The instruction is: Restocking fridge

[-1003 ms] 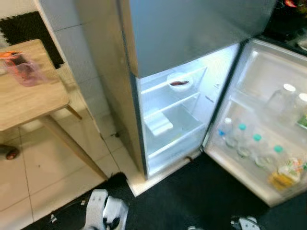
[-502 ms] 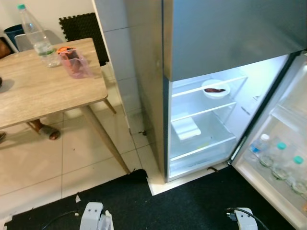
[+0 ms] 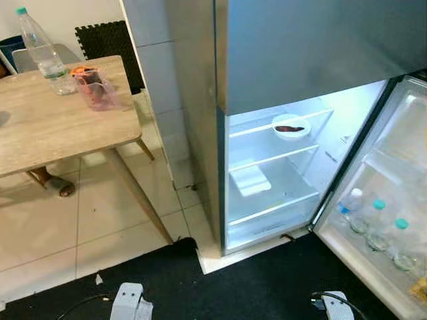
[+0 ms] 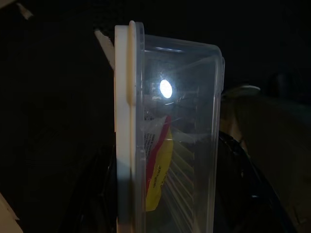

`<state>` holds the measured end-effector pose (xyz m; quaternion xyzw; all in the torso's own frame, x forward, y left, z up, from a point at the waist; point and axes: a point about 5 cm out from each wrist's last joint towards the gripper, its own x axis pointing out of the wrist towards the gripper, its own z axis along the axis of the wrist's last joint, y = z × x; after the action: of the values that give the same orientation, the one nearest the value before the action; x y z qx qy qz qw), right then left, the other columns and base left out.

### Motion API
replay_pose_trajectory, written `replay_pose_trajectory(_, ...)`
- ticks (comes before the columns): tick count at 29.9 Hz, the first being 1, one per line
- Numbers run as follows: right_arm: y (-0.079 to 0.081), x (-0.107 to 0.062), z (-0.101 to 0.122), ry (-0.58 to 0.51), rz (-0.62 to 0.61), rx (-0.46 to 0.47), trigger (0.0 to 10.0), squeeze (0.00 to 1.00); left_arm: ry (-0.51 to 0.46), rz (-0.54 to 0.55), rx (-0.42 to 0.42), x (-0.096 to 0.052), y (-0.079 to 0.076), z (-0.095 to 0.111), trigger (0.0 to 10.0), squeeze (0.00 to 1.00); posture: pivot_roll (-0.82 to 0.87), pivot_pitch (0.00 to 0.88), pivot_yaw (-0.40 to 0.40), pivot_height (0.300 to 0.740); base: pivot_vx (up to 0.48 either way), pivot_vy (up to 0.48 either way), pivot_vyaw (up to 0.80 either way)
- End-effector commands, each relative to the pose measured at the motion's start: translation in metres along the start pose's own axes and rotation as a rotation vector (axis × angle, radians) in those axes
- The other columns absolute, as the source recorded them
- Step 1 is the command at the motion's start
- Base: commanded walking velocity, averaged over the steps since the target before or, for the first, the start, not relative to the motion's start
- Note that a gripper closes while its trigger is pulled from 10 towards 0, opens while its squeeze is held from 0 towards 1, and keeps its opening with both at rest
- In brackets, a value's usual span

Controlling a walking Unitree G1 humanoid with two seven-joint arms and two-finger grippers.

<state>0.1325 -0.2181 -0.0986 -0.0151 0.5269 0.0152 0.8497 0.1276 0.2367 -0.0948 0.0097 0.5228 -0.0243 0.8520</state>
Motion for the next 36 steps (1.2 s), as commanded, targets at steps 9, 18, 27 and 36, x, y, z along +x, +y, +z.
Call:
replay_pose_trajectory(9,0.0005,-0.0004,-0.0034,0.005,-0.004,-0.022,10.0,0.0,0.017,-0.006,0.004,-0.0002,-0.0014,-0.004,10.0,0.0,-0.01,0.042,0.024,0.74,0.0,-0.421,0.0)
replay_pose_trajectory(18,0.0012,-0.0011,-0.0074,0.028,0.019,-0.088,10.0,0.0,0.015,-0.012,0.012,0.0003,-0.0023,-0.0023,10.0,0.0,-0.01,0.043,0.025,0.74,0.0,-0.423,0.5)
replay_pose_trajectory(27,0.001,-0.001,-0.0077,0.026,-0.004,-0.136,10.0,0.0,0.021,-0.018,0.009,0.0002,-0.0039,-0.0052,10.0,0.0,-0.01,0.047,0.025,0.74,0.0,-0.423,0.59)
replay_pose_trajectory(36,-0.0017,-0.0015,-0.0086,0.034,-0.02,-0.156,10.0,0.0,0.018,-0.023,0.003,0.0004,-0.0051,-0.005,10.0,0.0,-0.02,0.05,0.023,0.74,0.0,-0.425,0.0)
